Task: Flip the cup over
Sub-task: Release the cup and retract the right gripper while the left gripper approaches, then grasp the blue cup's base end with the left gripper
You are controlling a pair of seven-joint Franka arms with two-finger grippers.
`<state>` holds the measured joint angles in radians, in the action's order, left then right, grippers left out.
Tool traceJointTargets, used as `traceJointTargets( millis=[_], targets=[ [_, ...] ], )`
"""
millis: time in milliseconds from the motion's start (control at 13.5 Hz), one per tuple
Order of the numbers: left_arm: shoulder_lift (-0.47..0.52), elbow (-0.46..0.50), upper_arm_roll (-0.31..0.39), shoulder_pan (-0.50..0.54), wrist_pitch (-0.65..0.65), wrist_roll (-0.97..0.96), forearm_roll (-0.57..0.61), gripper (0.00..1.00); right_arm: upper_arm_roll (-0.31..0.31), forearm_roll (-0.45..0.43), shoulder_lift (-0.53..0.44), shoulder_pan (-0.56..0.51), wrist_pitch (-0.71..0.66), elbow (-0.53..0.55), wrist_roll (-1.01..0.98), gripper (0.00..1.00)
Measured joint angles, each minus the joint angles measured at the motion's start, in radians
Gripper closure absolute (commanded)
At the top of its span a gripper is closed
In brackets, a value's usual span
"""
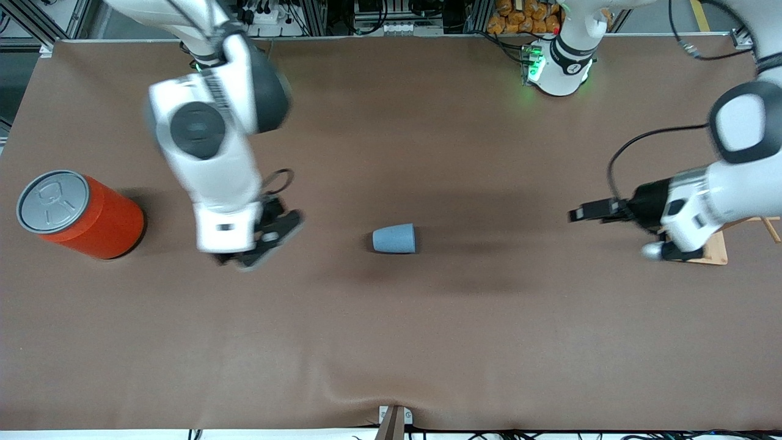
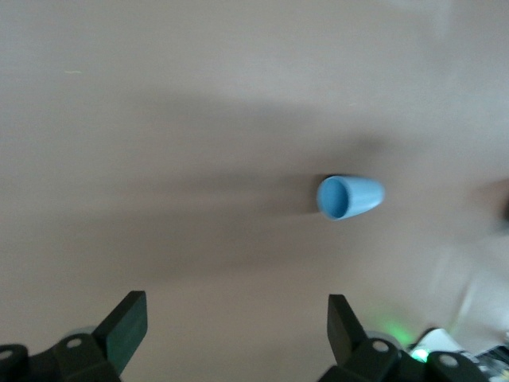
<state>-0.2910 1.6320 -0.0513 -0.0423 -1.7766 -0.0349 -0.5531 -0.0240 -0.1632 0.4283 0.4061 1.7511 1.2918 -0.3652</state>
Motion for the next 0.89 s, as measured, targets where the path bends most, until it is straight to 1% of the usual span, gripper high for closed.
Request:
traceJointTargets(
  millis=[148, 371, 520, 668, 742, 891],
  targets=[
    [-0.059, 0.021, -0.039, -0.008, -0.065, 0.033, -0.097, 0.00, -0.001, 0.019, -0.032, -0.097, -0.032, 0.002, 0.002, 0.00],
    [-0.143, 0.056, -0.083, -0.014, -0.159, 0.145, -0.279, 0.00, -0.012, 0.117, -0.092, -0.242, -0.096, 0.015, 0.002, 0.00],
    [-0.187, 0.086, -0.098, -0.019, -0.195, 0.245, -0.397, 0.00, -0.067, 0.137, -0.155, -0.276, -0.112, 0.062, 0.002, 0.00],
    [-0.240, 0.109, -0.102, -0.029, -0.202, 0.356, -0.532, 0.00, -0.103, 0.142, -0.225, -0.287, -0.114, 0.128, 0.011, 0.00],
    [-0.272, 0.114, -0.102, -0.041, -0.204, 0.410, -0.596, 0.00, -0.108, 0.142, -0.262, -0.295, -0.114, 0.166, 0.042, 0.00],
    [-0.324, 0.114, -0.103, -0.071, -0.232, 0.463, -0.668, 0.00, -0.109, 0.143, -0.327, -0.307, -0.115, 0.240, 0.136, 0.00]
  ],
)
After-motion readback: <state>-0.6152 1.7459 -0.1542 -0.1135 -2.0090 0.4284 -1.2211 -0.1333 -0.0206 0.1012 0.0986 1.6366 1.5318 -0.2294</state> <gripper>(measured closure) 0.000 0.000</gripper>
